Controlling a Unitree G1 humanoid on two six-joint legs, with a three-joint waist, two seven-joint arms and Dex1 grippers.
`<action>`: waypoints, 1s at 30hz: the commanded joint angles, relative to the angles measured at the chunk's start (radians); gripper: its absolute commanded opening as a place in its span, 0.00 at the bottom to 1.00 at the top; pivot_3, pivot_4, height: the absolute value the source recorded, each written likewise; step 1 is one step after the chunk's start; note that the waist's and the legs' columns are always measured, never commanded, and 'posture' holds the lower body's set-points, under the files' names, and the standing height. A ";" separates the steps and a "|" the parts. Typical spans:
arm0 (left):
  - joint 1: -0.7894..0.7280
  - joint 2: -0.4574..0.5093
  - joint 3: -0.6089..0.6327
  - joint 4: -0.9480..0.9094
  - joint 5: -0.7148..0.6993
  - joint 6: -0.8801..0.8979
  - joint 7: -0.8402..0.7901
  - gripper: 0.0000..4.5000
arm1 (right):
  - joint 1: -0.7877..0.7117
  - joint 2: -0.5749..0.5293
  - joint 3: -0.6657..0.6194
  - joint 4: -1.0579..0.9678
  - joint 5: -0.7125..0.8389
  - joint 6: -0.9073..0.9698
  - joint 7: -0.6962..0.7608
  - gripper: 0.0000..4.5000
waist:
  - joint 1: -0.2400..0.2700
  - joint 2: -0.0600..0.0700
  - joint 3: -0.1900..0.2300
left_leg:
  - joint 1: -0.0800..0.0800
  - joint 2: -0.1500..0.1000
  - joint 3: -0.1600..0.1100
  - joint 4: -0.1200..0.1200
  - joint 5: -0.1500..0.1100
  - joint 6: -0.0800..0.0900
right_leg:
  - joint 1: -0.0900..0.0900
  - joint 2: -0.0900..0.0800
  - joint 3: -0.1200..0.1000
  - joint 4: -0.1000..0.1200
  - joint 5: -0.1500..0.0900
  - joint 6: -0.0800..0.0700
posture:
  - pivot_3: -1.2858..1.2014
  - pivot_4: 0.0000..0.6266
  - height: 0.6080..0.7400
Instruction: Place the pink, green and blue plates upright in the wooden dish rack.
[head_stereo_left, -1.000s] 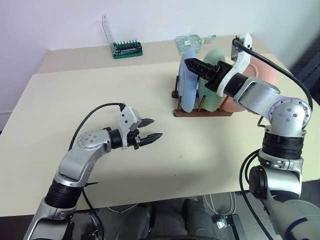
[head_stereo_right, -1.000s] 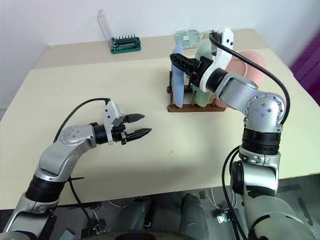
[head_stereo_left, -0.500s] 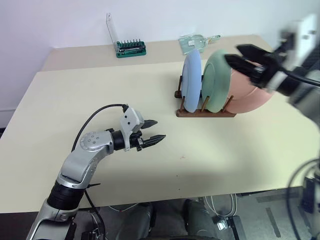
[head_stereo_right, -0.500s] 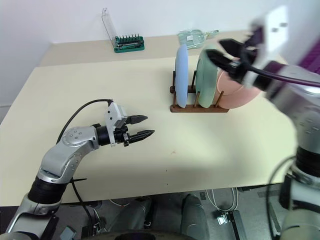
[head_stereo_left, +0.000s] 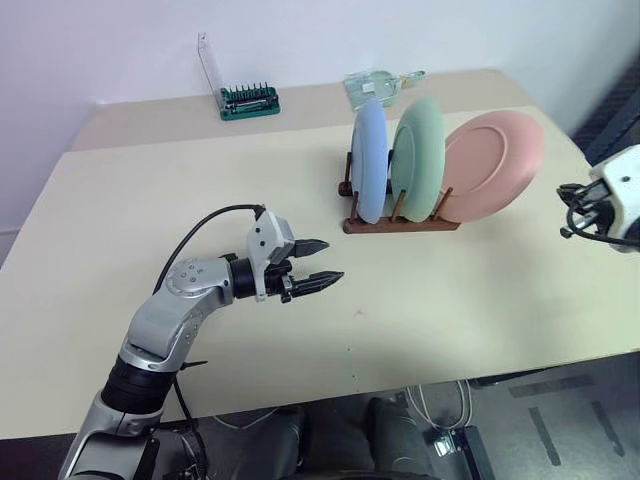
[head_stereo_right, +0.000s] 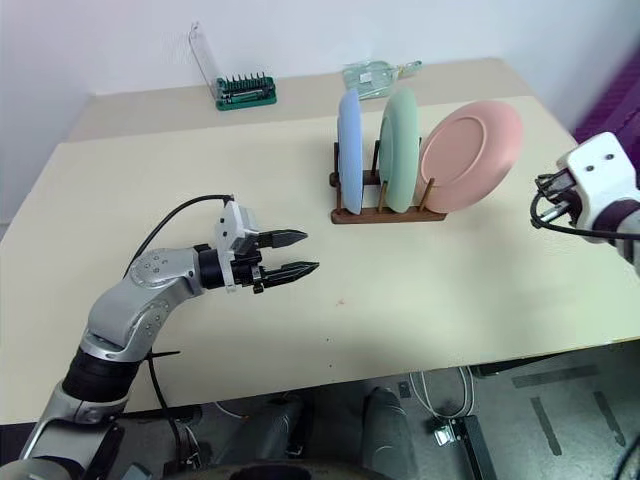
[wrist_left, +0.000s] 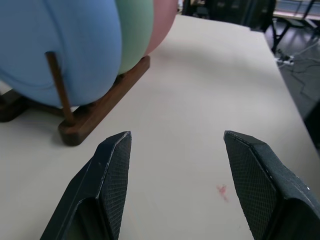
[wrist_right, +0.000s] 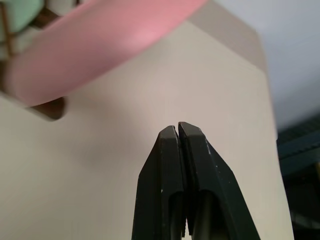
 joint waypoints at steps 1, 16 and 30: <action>0.007 0.009 0.009 -0.048 -0.009 0.004 0.012 0.67 | -0.096 0.028 0.030 0.044 -0.037 -0.080 0.023 0.01 | 0.003 0.000 0.000 | -0.001 0.000 0.000 0.000 0.000 0.000 | -0.001 0.000 0.000 0.000 0.000 0.000 | 0.52 0.24 1.00; 0.041 0.008 -0.007 -0.096 -0.009 0.036 0.064 0.67 | -0.040 0.061 -0.017 -0.099 -0.037 -0.039 0.076 0.01 | 0.010 0.000 0.000 | -0.001 0.000 -0.001 0.000 0.000 0.000 | 0.000 0.000 0.000 -0.001 0.000 0.000 | 0.52 0.24 1.00; 0.038 0.022 -0.007 -0.077 -0.013 0.033 0.045 0.67 | -0.099 0.092 -0.003 -0.084 -0.041 -0.096 0.113 0.01 | 0.006 0.000 0.000 | -0.001 0.000 -0.001 0.000 0.000 0.000 | -0.001 0.000 0.000 0.000 0.000 0.000 | 0.52 0.24 1.00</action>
